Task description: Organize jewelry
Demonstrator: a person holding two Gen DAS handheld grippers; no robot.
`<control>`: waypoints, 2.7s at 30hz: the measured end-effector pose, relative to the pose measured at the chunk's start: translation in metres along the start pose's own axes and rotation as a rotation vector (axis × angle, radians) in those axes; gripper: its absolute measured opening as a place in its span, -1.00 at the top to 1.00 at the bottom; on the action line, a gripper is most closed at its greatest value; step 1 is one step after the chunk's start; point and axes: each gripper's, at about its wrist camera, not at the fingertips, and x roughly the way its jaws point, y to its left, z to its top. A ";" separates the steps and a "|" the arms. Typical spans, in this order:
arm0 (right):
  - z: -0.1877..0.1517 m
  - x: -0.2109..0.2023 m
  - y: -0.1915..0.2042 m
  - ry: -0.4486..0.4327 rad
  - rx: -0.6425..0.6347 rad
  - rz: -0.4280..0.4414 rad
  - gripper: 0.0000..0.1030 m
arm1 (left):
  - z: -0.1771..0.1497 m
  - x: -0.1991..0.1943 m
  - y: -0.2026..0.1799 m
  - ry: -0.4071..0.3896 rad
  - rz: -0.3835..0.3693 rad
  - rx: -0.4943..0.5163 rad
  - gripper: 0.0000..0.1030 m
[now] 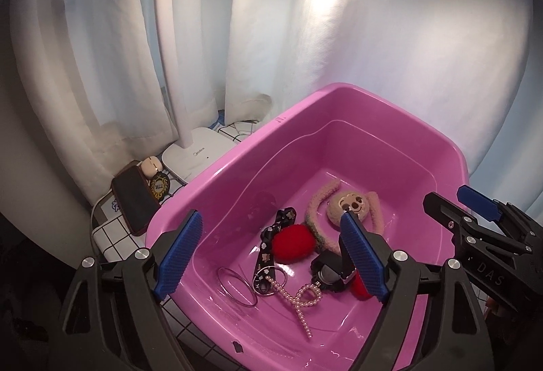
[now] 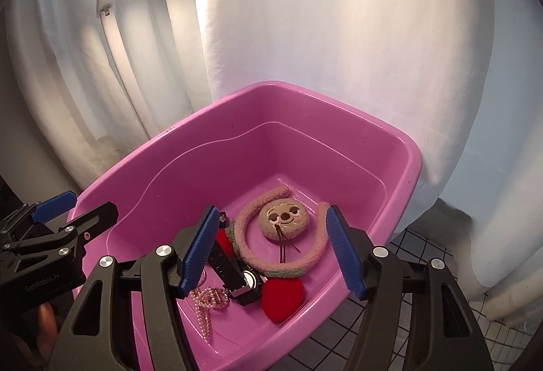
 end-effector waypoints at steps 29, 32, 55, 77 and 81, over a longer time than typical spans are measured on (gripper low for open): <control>-0.011 -0.029 0.009 -0.048 -0.039 -0.033 -0.22 | -0.006 -0.015 -0.003 0.000 0.006 0.010 -0.58; -0.012 -0.030 0.009 -0.048 -0.035 -0.035 -0.22 | -0.007 -0.016 -0.003 -0.001 0.006 0.009 -0.58; -0.016 -0.044 0.014 -0.068 -0.037 -0.059 -0.22 | -0.009 -0.025 -0.004 -0.005 0.012 0.011 -0.59; -0.018 -0.044 0.004 -0.066 -0.020 -0.059 -0.22 | -0.011 -0.023 -0.009 0.009 0.010 0.019 -0.59; -0.018 -0.044 0.004 -0.067 -0.018 -0.059 -0.22 | -0.011 -0.024 -0.009 0.008 0.011 0.018 -0.59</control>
